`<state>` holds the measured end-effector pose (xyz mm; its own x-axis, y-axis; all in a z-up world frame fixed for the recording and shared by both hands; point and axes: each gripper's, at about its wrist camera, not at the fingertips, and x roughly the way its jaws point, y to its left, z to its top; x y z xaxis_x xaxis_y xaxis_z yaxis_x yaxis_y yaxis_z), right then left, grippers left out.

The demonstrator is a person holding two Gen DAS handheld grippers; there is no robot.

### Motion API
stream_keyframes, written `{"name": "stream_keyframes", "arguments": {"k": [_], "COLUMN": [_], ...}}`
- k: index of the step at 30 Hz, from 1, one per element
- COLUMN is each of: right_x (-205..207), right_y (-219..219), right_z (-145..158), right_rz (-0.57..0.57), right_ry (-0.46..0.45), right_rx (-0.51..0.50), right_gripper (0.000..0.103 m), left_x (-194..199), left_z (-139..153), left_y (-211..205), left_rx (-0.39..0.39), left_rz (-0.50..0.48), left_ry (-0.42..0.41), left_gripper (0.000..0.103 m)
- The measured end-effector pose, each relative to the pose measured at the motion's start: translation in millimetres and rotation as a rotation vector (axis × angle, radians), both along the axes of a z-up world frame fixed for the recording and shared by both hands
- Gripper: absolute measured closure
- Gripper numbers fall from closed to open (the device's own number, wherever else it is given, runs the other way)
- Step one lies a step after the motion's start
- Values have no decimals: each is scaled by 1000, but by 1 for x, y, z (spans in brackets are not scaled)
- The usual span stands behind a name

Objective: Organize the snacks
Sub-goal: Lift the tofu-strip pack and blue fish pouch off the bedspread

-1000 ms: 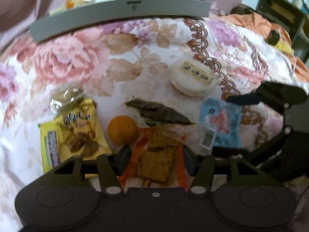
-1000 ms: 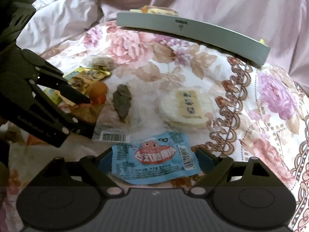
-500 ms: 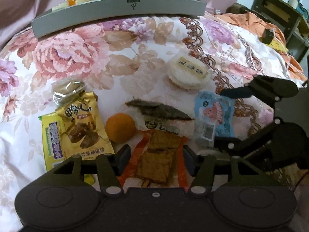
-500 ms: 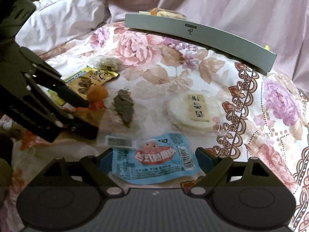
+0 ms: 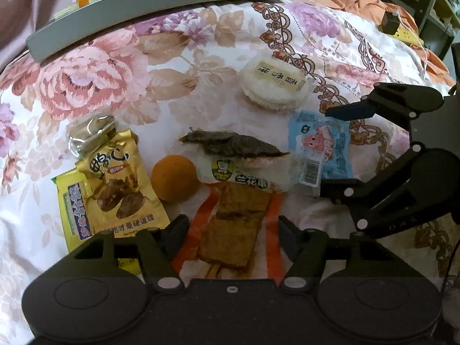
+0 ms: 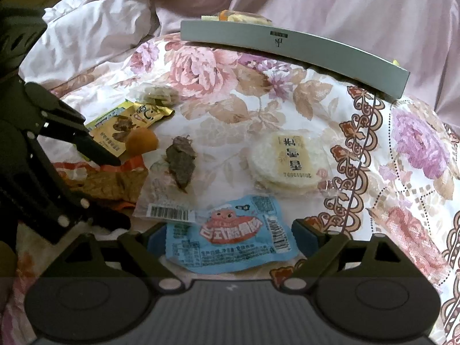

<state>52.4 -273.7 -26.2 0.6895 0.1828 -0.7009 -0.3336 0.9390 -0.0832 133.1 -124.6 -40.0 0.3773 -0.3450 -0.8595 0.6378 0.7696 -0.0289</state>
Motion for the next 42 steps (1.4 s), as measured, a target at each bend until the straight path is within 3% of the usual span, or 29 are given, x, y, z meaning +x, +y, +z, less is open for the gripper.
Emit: {"name": "stream_keyframes", "arguments": {"k": [5, 9, 13, 31, 42], "right_x": [-1, -5, -9, -14, -27], "right_y": [1, 10, 18, 19, 25], "right_z": [0, 2, 5, 10, 21], "right_rz": [-4, 24, 51, 59, 52], "right_ry": [8, -15, -39, -98, -241], "right_rx": [11, -36, -82, -102, -206], "right_gripper": [12, 14, 15, 15, 15], "left_x": [-3, -4, -7, -22, -24], "left_z": [4, 10, 12, 22, 37], "left_y": [0, 2, 5, 22, 25], "left_rx": [-13, -30, -38, -103, -197], "left_rz": [0, 22, 37, 128, 226], "left_ry": [-18, -21, -18, -89, -164], "left_gripper": [42, 48, 48, 49, 49]}}
